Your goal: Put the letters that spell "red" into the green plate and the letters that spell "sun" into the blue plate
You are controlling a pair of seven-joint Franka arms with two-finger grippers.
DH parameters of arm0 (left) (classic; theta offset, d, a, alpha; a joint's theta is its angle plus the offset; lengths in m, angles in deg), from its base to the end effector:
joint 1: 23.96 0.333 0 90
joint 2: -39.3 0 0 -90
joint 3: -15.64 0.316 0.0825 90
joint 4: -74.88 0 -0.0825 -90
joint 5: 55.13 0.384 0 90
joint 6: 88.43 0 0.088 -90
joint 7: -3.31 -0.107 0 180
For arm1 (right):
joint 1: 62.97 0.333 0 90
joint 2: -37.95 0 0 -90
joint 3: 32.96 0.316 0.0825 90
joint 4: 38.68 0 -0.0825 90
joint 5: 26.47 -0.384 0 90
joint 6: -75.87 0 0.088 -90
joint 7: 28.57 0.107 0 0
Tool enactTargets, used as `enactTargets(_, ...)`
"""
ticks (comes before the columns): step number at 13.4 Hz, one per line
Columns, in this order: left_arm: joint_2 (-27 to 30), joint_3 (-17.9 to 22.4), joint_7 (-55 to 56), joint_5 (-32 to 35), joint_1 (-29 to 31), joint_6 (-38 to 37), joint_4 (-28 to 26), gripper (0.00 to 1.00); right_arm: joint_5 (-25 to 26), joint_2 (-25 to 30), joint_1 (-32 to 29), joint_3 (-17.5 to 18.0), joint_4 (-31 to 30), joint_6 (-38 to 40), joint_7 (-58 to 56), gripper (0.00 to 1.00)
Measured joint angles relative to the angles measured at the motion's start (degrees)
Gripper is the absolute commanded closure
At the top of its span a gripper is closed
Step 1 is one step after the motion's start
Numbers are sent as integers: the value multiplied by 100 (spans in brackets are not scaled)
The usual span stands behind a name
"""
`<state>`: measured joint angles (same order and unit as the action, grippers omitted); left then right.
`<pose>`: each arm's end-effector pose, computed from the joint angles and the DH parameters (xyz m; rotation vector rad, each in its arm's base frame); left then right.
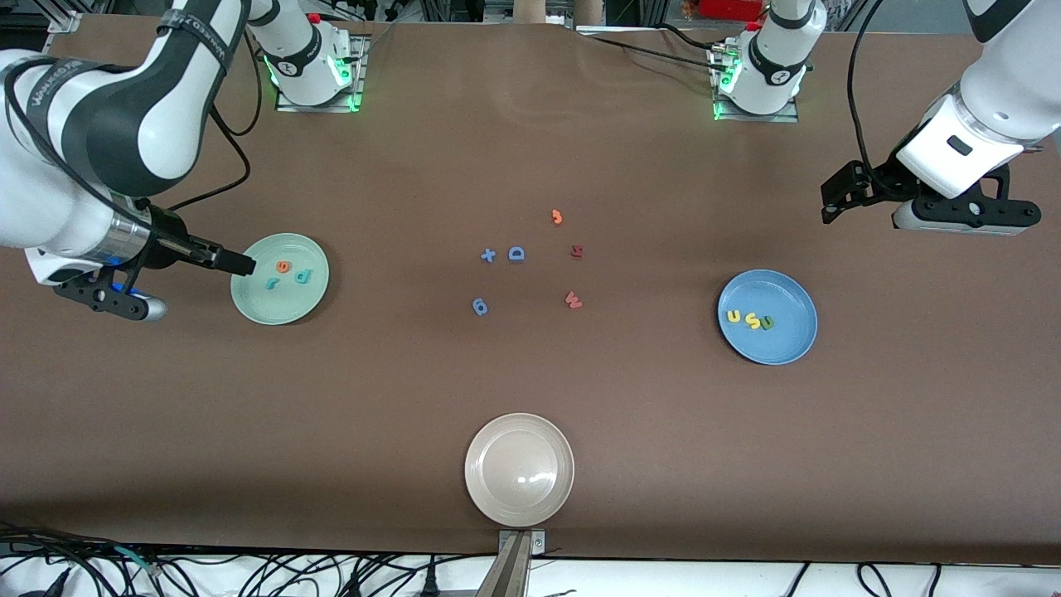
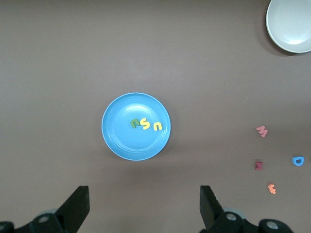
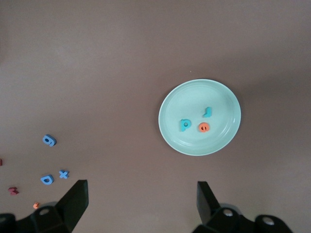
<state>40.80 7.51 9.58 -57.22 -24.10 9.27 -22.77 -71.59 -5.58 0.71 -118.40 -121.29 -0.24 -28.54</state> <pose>0.5494 -0.0842 0.5873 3.1054 -0.0474 0.0349 0.6152 0.0831 0.5099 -3.0292 0.4722 0.3020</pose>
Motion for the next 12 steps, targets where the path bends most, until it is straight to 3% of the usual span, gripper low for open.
enactTargets(2,0,-2,0,0,0,0,1,0,6,19,-212,20,313,246,18,1)
enactTargets(4,0,-3,0,0,0,0,2,0,138,176,-503,345,549,322,18,1)
enactTargets(8,-1,-11,0,0,0,-1,4,0,713,569,-1135,1360,1088,333,75,1)
enactTargets(12,-2,-12,0,0,0,-7,5,0,1904,1303,-1976,2915,1297,333,244,1)
